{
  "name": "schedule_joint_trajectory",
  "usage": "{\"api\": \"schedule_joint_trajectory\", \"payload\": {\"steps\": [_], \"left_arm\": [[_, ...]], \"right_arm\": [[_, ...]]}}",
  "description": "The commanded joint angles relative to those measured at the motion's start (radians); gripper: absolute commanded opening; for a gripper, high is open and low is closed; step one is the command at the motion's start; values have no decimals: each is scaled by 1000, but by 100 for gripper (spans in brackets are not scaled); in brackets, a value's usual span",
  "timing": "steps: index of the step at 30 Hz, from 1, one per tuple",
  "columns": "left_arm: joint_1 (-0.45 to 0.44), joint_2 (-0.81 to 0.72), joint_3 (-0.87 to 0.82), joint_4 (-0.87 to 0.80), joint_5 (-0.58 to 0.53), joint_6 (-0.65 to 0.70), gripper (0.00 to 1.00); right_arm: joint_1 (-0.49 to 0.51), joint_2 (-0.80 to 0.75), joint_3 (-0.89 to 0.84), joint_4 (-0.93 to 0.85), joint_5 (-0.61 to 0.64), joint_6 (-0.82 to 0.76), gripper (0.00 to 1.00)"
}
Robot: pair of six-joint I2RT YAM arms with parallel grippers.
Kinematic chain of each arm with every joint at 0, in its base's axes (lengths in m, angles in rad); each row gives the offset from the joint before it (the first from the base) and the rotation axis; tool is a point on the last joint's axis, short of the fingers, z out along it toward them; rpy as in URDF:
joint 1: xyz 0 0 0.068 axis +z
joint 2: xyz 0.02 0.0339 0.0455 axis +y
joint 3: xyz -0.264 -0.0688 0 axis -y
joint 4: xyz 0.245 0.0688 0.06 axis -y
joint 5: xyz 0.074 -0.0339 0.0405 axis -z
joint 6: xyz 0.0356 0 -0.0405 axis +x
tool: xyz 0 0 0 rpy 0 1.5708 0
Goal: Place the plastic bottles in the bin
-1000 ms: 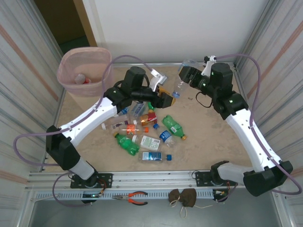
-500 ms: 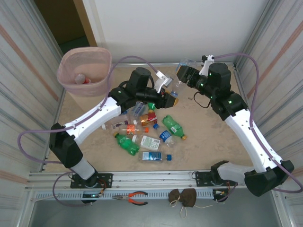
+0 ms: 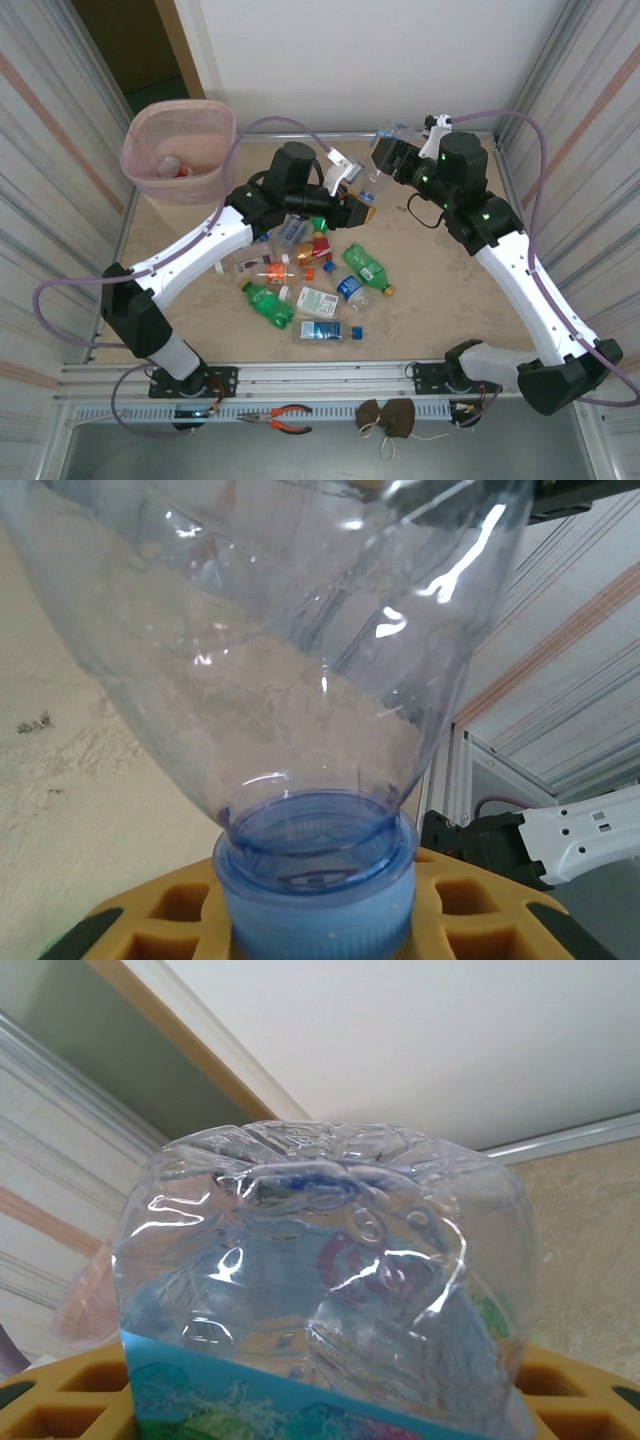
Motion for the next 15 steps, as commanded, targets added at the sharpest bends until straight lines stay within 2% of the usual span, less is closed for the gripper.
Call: {"api": "schedule_joint_trajectory", "payload": {"steps": [1,5,8,11,13,15], "left_arm": [[7,-38,23,15,-2,11,47],[6,-26,41,11,-3,9,48],[8,-16,53,11,6,11,41],[7,-13,56,12,7,9,45],[7,-13,56,12,9,11,42],[7,-13,56,11,8,11,35]], "right_arm": [[14,-20,28,3,11,-17,55],[21,-22,30,6,8,-18,55],[25,-26,29,3,11,-18,55],[27,-26,31,-1,8,-19,55],[27,-28,30,-2,9,-18,55],[27,-30,27,-3,11,-18,55]]}}
